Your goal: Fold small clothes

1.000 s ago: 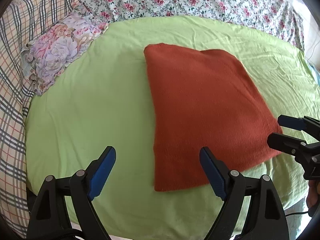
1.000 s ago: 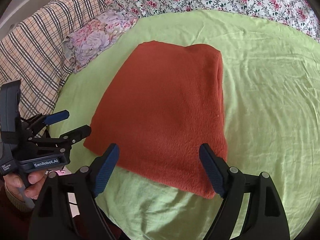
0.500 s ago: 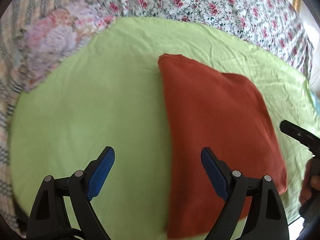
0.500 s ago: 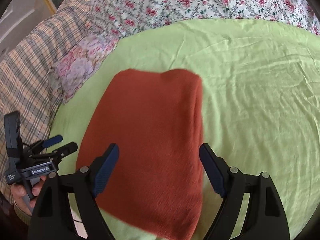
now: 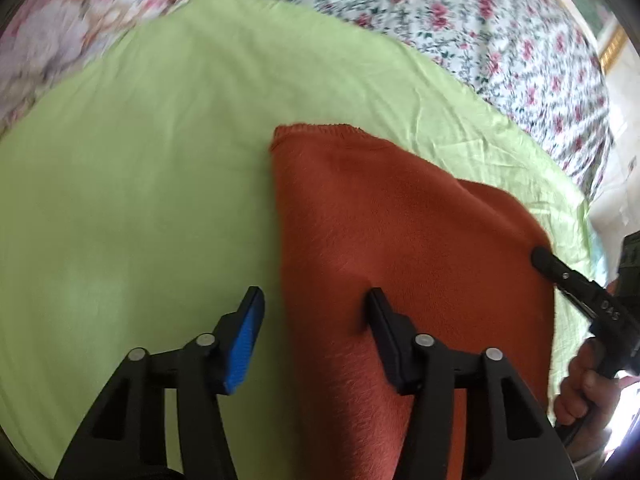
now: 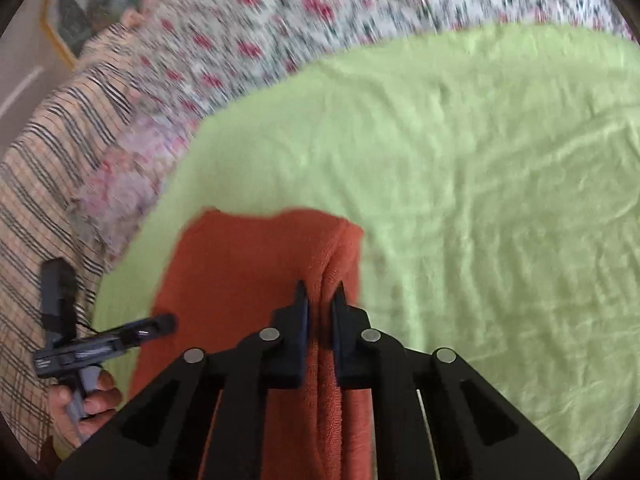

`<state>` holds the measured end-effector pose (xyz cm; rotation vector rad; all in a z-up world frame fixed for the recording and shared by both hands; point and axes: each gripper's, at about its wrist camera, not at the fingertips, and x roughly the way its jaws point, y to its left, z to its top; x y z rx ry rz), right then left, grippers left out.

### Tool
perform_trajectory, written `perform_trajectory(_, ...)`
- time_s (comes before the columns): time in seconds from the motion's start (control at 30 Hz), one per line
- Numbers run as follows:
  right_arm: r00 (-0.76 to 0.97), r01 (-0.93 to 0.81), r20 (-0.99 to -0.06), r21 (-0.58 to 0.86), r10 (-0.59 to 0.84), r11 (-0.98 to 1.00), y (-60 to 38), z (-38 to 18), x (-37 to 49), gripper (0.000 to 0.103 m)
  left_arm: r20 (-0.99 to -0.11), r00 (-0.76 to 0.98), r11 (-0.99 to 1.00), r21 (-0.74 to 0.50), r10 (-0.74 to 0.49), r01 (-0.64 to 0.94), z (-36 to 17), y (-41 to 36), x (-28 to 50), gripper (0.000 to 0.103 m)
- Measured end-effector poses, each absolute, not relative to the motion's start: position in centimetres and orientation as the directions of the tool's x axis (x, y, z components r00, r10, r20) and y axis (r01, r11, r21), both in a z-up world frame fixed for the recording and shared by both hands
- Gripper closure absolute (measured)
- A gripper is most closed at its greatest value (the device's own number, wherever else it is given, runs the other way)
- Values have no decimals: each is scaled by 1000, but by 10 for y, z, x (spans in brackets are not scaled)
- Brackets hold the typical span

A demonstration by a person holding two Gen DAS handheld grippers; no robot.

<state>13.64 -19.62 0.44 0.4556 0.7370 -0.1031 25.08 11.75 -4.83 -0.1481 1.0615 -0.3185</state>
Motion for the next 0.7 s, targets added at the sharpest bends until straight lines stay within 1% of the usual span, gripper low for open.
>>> perform_trajectory(0.03, 744, 251, -666, 353, 54, 901, -195, 7, 134, 93, -836, 454, 950, -248, -308, 188, -49, 113, 252, 52)
perform_trajectory(0.07, 730, 262, -682, 328, 36, 908, -192, 4, 135, 93, -841, 460, 957, -221, -284, 187, -51, 109, 254, 52)
perform_trajectory(0.17, 667, 303, -745, 300, 24, 905, -198, -25, 144, 93, -839, 469, 959, -212, -276, 186, -52, 106, 253, 52)
perform_trajectory(0.27, 677, 301, -735, 322, 37, 897, -202, -31, 141, 93, -833, 485, 961, -192, -267, 199, -58, 105, 255, 46)
perform_trajectory(0.3, 680, 297, -733, 315, 32, 901, -202, -30, 141, 92, -834, 484, 961, -188, -265, 202, -61, 106, 258, 42)
perform_trajectory(0.47, 679, 279, -734, 291, 27, 915, -202, -35, 144, 90, -841, 470, 959, -191, -269, 207, -64, 106, 259, 40)
perform_trajectory(0.5, 678, 283, -735, 292, 25, 914, -204, -36, 144, 81, -846, 465, 961, -186, -262, 203, -63, 105, 259, 39)
perform_trajectory(0.53, 674, 295, -739, 295, 21, 909, -206, -36, 143, 71, -853, 455, 964, -186, -255, 191, -62, 105, 259, 39)
perform_trajectory(0.6, 660, 323, -752, 304, 17, 896, -213, -36, 141, 60, -866, 436, 967, -189, -246, 169, -59, 107, 257, 39)
perform_trajectory(0.7, 632, 361, -774, 331, 32, 872, -220, -31, 135, 59, -870, 443, 974, -158, -216, 165, -49, 102, 247, 38)
